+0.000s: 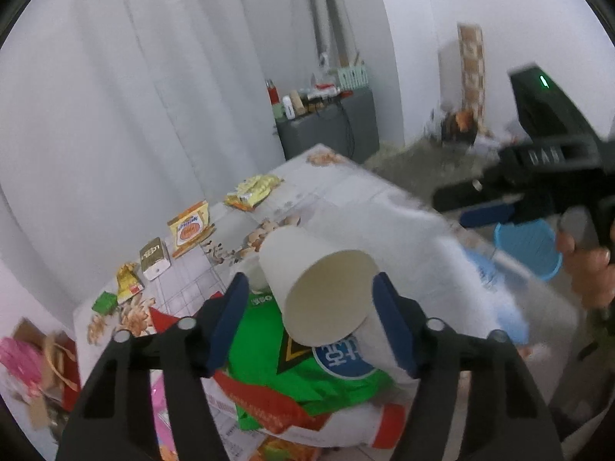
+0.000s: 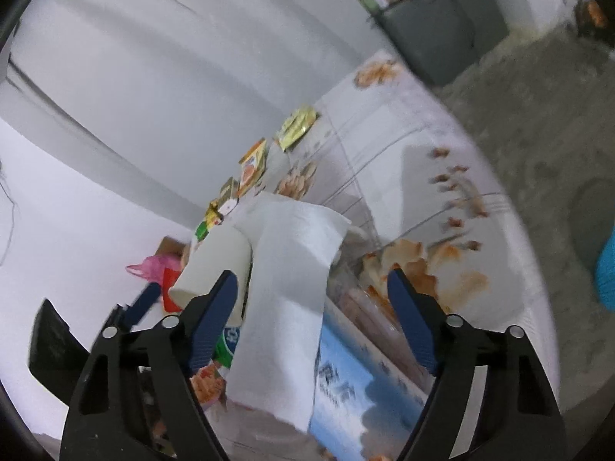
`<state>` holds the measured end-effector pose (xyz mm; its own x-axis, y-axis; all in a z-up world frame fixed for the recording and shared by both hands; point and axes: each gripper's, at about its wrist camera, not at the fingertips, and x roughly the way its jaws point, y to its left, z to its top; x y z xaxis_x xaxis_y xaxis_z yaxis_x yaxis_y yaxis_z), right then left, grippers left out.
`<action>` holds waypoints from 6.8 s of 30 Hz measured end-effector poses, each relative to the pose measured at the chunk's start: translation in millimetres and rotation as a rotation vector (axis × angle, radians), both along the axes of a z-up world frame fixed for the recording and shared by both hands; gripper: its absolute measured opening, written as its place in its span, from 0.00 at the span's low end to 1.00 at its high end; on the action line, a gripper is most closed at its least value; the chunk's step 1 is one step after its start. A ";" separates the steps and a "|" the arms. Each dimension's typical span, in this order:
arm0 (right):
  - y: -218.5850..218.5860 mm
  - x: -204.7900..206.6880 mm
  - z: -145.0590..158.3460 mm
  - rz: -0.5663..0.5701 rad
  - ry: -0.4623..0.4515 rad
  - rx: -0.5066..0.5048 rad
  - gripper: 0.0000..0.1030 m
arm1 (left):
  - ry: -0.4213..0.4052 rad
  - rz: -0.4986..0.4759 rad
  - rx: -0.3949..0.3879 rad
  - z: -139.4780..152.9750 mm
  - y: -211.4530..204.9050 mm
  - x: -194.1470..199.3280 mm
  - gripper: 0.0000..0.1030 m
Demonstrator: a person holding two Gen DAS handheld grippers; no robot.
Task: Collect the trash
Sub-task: 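Grasp the white paper cup with the left gripper while the right gripper grasps the tissue, then carry cup and tissue over the blue wastebasket and open both grippers, then move both tools back to the table toward the clear plastic cup, then grasp the clear plastic cup with the left gripper while the right gripper grasps the blue medicine box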
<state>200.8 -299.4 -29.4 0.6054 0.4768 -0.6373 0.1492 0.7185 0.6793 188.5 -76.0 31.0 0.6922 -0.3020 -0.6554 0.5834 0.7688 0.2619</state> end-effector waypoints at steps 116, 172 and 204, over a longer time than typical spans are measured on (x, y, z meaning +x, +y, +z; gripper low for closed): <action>-123.9 -221.1 49.0 -0.781 -0.002 -0.857 0.92 | 0.308 -0.313 -0.391 81.2 -118.5 -35.5 0.95; 66.5 -13.9 -6.6 0.331 0.020 -0.516 0.92 | 0.089 -0.057 -0.017 -77.0 -21.2 -76.4 0.83; 22.8 -41.4 7.4 0.148 0.019 -0.340 0.74 | 0.084 -0.027 -0.055 -64.8 -23.5 -76.9 0.66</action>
<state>159.4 -276.5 -22.0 0.5324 0.3176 -0.7846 0.0372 0.9172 0.3966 111.6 -99.4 -33.8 0.6270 -0.3568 -0.6924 0.6220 0.7645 0.1693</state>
